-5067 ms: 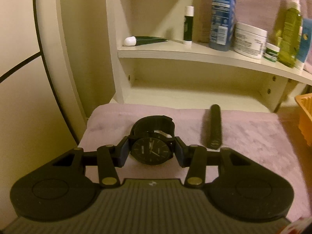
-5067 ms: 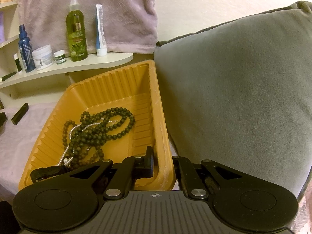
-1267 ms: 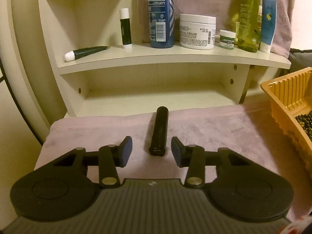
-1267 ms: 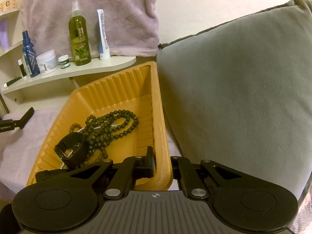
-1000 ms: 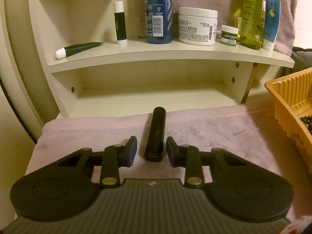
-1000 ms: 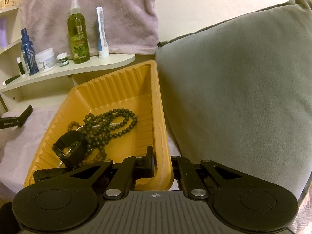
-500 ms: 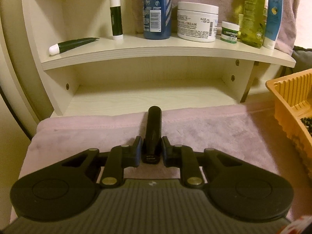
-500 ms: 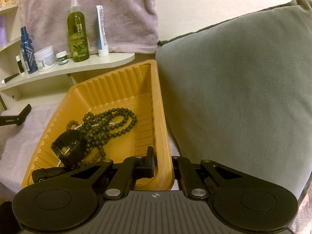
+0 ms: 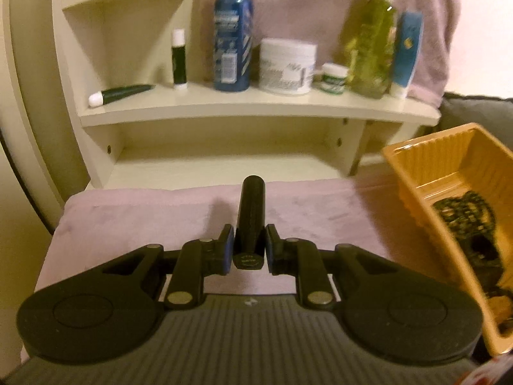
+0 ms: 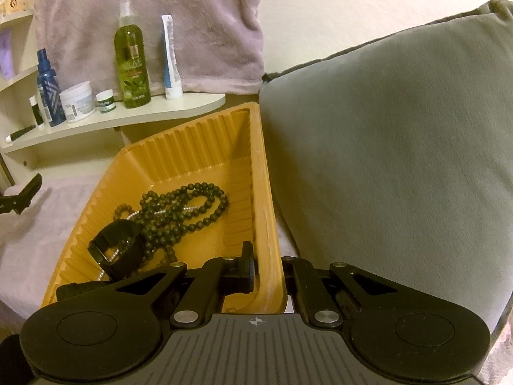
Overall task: Organize jewelry
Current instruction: 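Carry the black cylinder into the orange tray and open the left gripper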
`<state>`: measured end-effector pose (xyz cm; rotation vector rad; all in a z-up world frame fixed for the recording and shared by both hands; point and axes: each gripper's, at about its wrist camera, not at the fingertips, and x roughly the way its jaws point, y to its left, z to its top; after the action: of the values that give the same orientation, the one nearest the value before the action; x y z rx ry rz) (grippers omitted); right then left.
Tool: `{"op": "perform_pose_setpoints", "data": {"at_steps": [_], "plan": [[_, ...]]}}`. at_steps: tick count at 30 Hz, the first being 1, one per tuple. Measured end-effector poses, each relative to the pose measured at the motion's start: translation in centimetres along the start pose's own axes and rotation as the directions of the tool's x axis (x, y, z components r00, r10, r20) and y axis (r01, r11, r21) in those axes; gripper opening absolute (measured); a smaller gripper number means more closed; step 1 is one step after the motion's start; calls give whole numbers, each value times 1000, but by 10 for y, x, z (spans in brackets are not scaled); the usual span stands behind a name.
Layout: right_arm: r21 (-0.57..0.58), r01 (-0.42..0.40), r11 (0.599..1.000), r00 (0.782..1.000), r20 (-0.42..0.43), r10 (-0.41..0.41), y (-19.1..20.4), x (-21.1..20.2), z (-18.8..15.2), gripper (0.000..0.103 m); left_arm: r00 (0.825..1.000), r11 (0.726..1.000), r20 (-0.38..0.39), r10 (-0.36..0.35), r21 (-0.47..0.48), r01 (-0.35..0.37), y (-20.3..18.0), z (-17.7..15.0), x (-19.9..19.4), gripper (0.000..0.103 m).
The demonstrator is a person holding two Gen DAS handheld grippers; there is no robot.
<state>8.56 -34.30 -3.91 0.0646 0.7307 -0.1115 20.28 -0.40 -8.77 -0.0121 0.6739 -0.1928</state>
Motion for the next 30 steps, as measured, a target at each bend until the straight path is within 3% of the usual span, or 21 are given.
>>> {"op": "perform_pose_setpoints", "data": {"at_steps": [10,19,30], "plan": [[29,-19,999,1000,0,19,-6,4,-1,4,993,993,40,-113,27,112,-41,17,-34,18],[88,-65,994,998,-14,66,-18,13,-7,4,969,966,28,-246,93,243,-99,20,-47,18],[98,-178,979,984,-13,180,-27,33,-10,3,966,958,15,-256,139,252,-117,23,-49,18]]}}
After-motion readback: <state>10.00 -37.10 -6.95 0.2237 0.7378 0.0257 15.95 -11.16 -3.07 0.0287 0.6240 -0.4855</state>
